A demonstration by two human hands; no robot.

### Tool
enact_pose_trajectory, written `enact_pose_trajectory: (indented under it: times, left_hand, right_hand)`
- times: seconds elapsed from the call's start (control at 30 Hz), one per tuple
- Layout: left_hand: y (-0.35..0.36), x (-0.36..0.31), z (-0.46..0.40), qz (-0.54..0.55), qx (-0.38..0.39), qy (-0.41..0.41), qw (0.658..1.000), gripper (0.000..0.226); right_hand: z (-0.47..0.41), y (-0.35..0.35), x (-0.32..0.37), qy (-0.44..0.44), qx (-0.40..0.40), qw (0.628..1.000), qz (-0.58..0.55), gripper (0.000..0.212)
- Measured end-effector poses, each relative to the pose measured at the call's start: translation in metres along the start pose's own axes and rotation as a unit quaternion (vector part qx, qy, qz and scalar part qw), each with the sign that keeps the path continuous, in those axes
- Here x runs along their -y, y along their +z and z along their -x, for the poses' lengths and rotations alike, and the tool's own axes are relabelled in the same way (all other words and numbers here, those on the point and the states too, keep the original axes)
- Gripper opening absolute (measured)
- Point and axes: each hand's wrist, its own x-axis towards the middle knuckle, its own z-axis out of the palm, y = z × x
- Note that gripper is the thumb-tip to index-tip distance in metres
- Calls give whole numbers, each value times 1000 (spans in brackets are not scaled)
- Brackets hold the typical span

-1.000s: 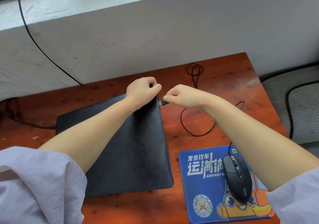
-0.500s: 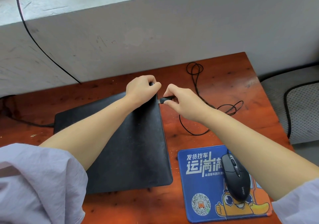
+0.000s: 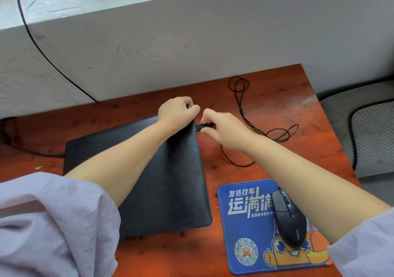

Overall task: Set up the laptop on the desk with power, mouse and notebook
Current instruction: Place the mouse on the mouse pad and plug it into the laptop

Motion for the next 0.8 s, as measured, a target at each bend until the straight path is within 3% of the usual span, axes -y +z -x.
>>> enact_pose_trajectory:
  times: [0.27,0.6,0.8]
  left_hand:
    - [35,13,-9,-22,47,-12,999,16]
    - [51,15,-11,-55,20,-15,998,19]
    - [26,30,8,-54,65,-13,996,47]
  right_hand:
    - [-7,30,-26,78,4,993,90,23]
    - [-12,39,-31,48,-4,986,157,23]
    - [-5,29,-12,75,6,984,162,29]
